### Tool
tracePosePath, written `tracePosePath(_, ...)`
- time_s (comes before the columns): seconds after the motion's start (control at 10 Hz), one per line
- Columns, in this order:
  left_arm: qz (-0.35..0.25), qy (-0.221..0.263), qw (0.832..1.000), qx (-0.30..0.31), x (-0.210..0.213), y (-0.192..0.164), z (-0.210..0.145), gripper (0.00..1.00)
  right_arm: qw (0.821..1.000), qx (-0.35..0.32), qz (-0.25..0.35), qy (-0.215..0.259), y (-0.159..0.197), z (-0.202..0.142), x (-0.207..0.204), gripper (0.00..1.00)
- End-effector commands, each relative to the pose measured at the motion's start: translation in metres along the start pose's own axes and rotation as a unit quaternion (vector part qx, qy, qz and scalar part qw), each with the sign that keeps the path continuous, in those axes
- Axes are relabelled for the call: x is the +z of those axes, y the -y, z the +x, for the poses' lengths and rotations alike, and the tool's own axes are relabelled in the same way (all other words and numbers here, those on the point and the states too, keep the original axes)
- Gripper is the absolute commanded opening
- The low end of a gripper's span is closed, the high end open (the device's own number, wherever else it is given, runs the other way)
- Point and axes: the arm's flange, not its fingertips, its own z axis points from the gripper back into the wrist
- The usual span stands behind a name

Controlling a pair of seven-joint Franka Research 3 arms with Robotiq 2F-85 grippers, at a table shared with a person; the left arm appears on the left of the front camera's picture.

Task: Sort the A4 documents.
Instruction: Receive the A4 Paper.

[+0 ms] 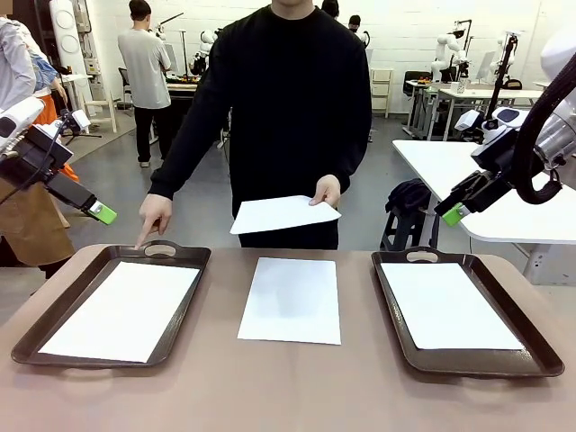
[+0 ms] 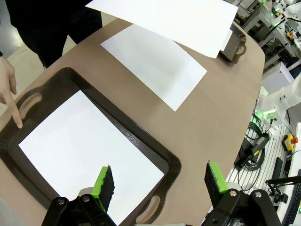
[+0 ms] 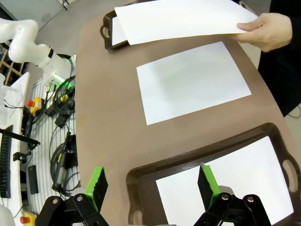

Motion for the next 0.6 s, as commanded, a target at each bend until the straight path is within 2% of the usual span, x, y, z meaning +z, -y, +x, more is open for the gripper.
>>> tracePosePath(0.0, -0.002, -0.001, 1.000, -0.005, -0.0005, 0.0005, -0.0002, 1.00, 1.000, 0.005, -0.003, -0.001, 0.0003, 0.0009, -0.0018, 1.00)
tracePosePath(0.5, -0.002, -0.001, 1.000, -0.005, -0.0005, 0.0005, -0.0002, 1.00, 1.000, 0.005, -0.003, -0.001, 0.0003, 0.0009, -0.0018, 1.00)
